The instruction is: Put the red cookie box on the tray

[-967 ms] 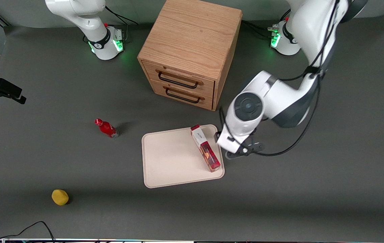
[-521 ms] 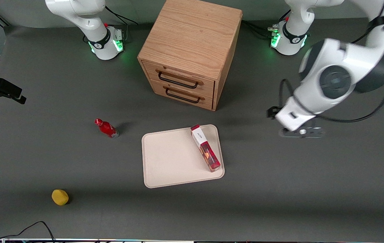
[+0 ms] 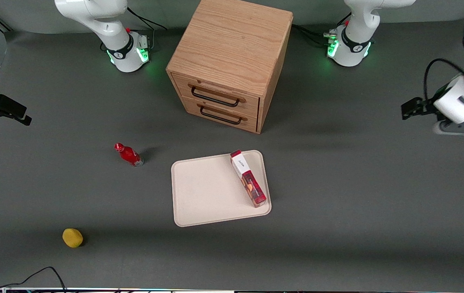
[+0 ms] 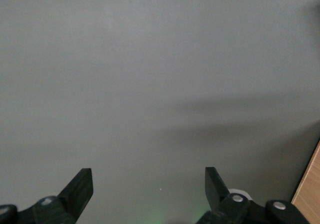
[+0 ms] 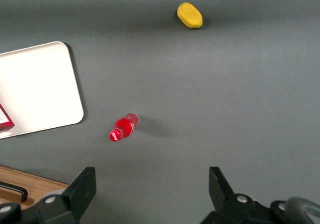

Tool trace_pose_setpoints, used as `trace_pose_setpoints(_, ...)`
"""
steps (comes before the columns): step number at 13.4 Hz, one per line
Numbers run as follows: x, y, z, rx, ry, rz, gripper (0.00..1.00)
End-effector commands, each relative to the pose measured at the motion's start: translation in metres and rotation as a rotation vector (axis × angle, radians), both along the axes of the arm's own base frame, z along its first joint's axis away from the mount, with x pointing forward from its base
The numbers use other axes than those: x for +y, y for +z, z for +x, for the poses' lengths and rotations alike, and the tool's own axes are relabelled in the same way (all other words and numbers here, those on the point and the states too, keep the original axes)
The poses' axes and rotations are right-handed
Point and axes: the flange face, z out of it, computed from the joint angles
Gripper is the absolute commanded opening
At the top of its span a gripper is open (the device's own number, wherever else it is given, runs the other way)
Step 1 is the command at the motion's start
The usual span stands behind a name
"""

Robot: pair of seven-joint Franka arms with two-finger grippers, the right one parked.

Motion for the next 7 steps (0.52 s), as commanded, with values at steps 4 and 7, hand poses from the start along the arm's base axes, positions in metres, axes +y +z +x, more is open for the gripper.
trace_pose_setpoints(4,0.023,0.036,0.001,-0.003,-0.028,-0.01,1.0)
trace_pose_setpoints(7,0.023,0.047,-0.001,0.003,-0.03,-0.01,1.0)
